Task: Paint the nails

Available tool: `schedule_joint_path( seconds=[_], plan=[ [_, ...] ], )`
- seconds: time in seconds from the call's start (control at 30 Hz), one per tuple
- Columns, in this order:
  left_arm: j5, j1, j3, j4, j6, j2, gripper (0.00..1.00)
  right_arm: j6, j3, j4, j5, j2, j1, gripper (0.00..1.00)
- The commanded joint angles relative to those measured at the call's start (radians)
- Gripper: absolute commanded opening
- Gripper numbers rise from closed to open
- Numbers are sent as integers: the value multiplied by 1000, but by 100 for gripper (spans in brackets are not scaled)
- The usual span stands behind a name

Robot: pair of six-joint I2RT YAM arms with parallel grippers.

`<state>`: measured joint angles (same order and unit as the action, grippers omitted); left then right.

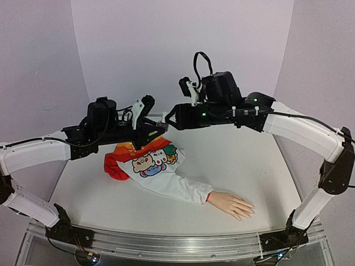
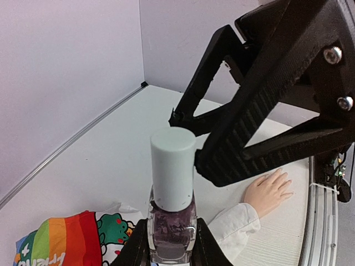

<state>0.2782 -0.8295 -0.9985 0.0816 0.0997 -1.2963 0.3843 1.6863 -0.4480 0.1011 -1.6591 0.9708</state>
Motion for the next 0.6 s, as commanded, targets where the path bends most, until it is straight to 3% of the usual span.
schedule_joint_path(
  seconds=[0.0, 0.17, 0.4, 0.57],
  plan=[
    [-47, -1, -7, 71, -19, -16, 0, 79, 83, 18, -68, -43, 14, 53],
    [-52, -3, -13, 79, -34, -35, 0, 82, 124, -7, -67, -78, 17, 40],
    [-46, -5, -24, 87, -42, -49, 0, 60, 173, -38, -49, -127, 21, 31],
    [24, -6, -15, 84, -40, -23, 0, -22, 154, -38, 9, -103, 21, 3]
  ],
)
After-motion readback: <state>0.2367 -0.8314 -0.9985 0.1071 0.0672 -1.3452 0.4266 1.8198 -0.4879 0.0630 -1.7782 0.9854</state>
